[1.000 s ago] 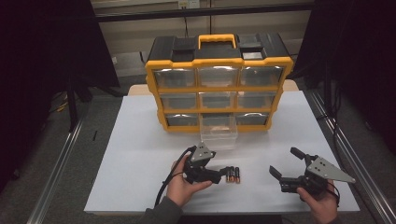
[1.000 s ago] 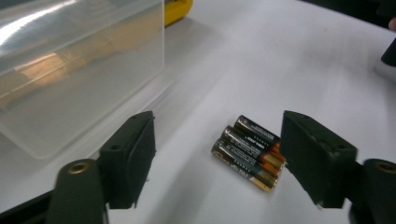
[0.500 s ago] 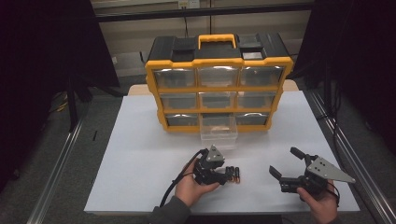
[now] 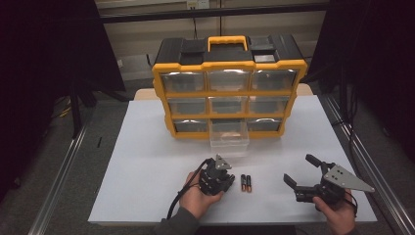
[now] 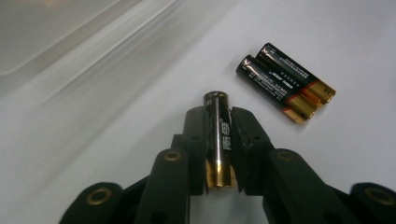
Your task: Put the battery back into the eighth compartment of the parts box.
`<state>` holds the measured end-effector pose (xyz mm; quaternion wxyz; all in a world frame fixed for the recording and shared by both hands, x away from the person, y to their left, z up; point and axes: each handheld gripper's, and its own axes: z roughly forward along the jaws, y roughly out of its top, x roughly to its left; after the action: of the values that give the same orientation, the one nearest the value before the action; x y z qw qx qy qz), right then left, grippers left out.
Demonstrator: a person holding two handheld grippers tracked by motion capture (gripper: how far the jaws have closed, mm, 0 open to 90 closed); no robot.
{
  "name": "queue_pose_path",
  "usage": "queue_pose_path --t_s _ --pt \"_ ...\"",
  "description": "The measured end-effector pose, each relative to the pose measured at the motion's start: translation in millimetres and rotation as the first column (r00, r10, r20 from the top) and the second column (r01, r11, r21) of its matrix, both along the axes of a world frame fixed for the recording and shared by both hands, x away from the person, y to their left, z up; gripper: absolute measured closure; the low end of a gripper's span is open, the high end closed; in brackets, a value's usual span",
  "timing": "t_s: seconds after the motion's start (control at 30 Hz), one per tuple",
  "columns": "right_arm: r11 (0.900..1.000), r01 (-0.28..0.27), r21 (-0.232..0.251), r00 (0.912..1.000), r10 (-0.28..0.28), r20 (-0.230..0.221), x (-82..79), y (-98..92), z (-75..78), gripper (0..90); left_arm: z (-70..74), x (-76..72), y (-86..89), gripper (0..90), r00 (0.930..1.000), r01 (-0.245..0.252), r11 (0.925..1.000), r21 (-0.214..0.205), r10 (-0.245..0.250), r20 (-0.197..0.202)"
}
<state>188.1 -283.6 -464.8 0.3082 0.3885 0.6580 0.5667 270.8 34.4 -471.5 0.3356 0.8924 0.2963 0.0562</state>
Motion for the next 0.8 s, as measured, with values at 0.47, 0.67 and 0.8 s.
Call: queue_pose_path --t_s 0.47,0.67,0.8 --pt "1.0 -0.006 -0.002 1.0 0.006 0.006 1.5 0.4 -1.0 0.0 14.0 10.8 9.8 77.5 0.9938 -0.024 0.9947 -0.1 0.013 -0.11" --pt "1.0 -0.003 0.003 1.0 0.003 0.008 1.8 0.5 -1.0 0.0 20.8 16.1 17.0 77.5 0.992 -0.043 0.9866 -0.157 0.024 -0.124" --pt "1.0 -0.007 -0.001 1.0 0.007 0.006 1.6 0.9 -1.2 0.0 23.0 16.8 18.8 77.5 0.99 -0.05 0.983 -0.177 0.025 -0.139"
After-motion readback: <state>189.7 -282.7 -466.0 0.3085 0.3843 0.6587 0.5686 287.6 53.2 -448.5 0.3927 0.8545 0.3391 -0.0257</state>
